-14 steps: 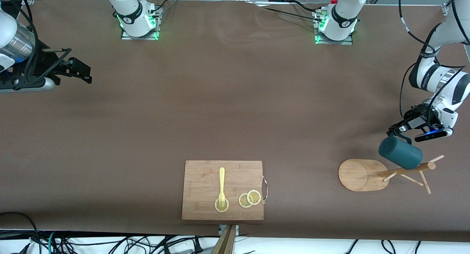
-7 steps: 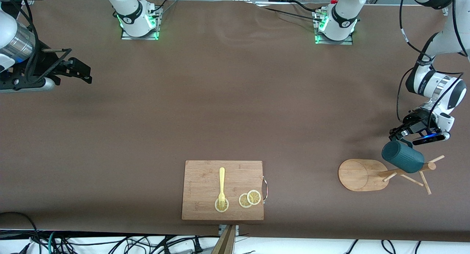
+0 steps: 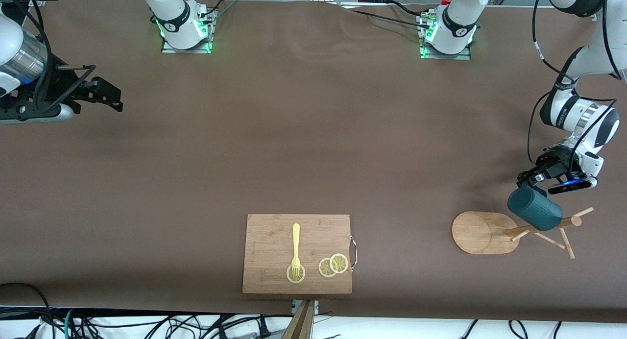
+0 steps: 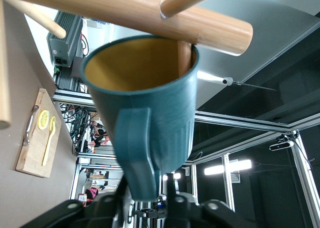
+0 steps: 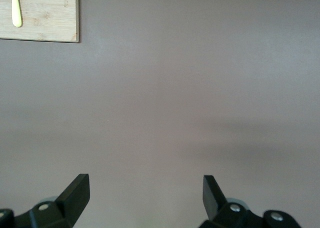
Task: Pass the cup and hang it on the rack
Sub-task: 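Lower the mug onto a rack peg with the left gripper, then open the left gripper and withdraw it from the hanging mug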
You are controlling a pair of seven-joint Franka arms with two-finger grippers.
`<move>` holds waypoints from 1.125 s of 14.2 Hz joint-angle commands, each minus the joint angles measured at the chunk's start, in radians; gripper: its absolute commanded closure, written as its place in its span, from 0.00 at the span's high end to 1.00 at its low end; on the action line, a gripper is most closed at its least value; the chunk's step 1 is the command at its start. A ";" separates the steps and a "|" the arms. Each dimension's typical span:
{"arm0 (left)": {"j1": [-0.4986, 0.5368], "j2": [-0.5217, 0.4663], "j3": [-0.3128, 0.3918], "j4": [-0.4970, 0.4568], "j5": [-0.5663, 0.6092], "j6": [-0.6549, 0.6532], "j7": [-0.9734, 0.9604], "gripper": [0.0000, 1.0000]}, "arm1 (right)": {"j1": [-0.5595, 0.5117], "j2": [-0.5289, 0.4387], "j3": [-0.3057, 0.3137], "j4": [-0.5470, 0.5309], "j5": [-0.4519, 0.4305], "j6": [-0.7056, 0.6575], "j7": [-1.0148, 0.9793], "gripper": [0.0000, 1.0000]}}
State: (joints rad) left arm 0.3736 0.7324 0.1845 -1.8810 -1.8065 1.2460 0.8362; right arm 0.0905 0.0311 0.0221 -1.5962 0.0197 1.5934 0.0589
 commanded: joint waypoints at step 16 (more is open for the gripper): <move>-0.063 -0.264 0.079 0.379 1.033 -0.045 -0.089 1.00 | 0.002 0.007 -0.001 0.019 -0.001 -0.004 -0.002 1.00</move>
State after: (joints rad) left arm 0.3690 0.5048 0.2620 -1.5993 -0.9055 1.1983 0.8170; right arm 0.0906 0.0317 0.0221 -1.5958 0.0197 1.5936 0.0589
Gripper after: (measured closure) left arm 0.000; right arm 0.000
